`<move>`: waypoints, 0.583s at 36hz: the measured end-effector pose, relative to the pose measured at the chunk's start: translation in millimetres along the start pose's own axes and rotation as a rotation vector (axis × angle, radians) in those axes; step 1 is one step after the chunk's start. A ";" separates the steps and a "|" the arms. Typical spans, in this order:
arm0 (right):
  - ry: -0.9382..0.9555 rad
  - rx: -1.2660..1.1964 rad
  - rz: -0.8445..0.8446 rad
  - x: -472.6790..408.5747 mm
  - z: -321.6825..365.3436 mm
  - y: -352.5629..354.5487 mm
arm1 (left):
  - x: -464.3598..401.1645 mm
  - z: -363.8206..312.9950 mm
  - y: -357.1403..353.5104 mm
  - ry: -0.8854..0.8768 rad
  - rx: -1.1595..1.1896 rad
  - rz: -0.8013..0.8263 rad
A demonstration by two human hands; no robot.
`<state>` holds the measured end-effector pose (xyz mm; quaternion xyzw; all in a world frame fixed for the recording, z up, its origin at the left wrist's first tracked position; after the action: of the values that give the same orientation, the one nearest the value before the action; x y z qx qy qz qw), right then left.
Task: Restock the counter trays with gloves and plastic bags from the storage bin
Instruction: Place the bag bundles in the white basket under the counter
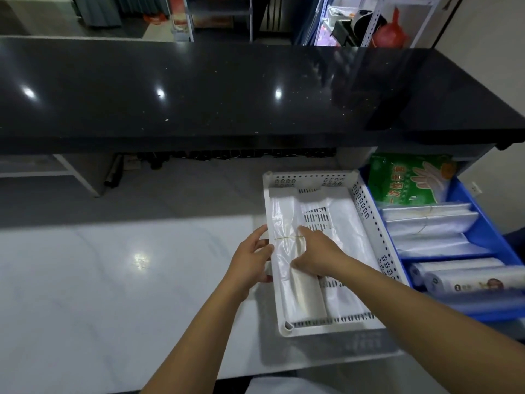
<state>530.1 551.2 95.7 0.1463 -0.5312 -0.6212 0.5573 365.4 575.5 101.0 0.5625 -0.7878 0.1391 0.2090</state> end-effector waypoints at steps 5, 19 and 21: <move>0.034 0.113 -0.037 6.0 2.9 2.2 | -1.3 3.3 2.0 -0.042 -0.069 -0.053; 0.428 0.030 -0.161 97.4 2.8 35.5 | 73.9 14.3 28.5 -0.249 -0.555 -0.379; 0.509 -0.010 -0.148 124.0 3.0 32.8 | 102.5 23.4 33.1 -0.257 -0.600 -0.463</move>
<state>503.7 453.7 174.7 0.3336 -0.3584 -0.6061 0.6269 301.4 490.8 130.9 0.6522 -0.6654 -0.2192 0.2896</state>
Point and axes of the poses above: each hand's wrist, its own x-axis away from the middle knuckle, its own y-axis out of the back of the hand, z = x × y, the point moved 8 cm from there along -x, towards the middle knuckle, and after that the axes turned 7 degrees about -z, right-handed, at the moved point
